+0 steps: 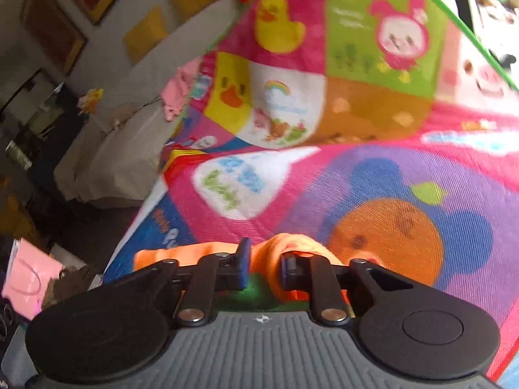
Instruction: Fold clothes
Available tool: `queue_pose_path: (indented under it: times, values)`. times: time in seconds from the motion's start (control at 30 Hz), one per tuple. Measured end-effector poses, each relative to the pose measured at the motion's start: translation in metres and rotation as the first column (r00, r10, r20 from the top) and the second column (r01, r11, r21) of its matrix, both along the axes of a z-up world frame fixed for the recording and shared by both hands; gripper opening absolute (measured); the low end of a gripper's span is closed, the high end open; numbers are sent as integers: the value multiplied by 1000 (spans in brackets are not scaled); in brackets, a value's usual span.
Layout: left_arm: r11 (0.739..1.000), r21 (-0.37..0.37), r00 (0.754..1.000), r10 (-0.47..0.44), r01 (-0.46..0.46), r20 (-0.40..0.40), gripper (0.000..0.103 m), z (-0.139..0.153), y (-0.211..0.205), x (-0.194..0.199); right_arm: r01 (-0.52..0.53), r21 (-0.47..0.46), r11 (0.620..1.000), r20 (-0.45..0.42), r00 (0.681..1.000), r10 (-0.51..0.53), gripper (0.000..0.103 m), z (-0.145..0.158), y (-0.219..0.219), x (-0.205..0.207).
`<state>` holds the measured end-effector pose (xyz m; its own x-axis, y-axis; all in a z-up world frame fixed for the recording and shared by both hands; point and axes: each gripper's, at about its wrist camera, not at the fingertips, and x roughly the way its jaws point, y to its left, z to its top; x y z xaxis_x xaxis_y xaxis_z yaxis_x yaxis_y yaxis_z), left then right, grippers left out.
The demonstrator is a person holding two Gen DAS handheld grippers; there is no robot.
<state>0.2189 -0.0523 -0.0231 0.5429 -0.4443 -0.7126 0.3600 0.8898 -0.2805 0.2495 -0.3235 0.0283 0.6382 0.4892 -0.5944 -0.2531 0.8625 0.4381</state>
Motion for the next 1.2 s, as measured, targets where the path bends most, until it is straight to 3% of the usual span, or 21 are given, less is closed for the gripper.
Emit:
queue_pose_path:
  times: [0.13, 0.2, 0.33, 0.5, 0.67, 0.87, 1.03, 1.13, 1.2]
  values:
    - [1000, -4, 1000, 7, -7, 3, 68, 3, 3, -4, -50, -20, 999, 106, 993, 52, 6, 21, 12, -20]
    - [1000, -16, 1000, 10, -10, 24, 75, 12, 10, -15, -71, -32, 997, 148, 986, 75, 5, 32, 15, -35]
    - [999, -47, 997, 17, -14, 76, 84, 34, 26, -42, -105, -74, 992, 157, 981, 115, 5, 35, 12, -90]
    - [993, -116, 992, 42, -28, 121, 92, 63, 44, -76, -93, -103, 990, 128, 986, 106, 5, 12, 7, -143]
    - [985, -166, 990, 66, -45, 123, 94, 76, 54, -103, -97, -105, 990, 124, 986, 110, 5, -2, 8, -187]
    - [979, -177, 993, 110, -102, 36, 93, 51, 58, -102, -109, -110, 988, 52, 992, 115, 5, -30, 12, -217]
    - [984, -116, 991, 135, -135, -2, 67, 24, 57, -94, -77, -93, 993, 42, 996, 81, 5, -34, 3, -228]
    - [986, -101, 991, 132, -131, 0, 60, 18, 57, -96, -24, -43, 999, 76, 997, 27, 16, -18, -14, -234]
    - [987, -107, 992, 124, -123, 11, 54, 20, 58, -99, 30, -1, 1000, 79, 996, -30, 48, -11, -26, -232]
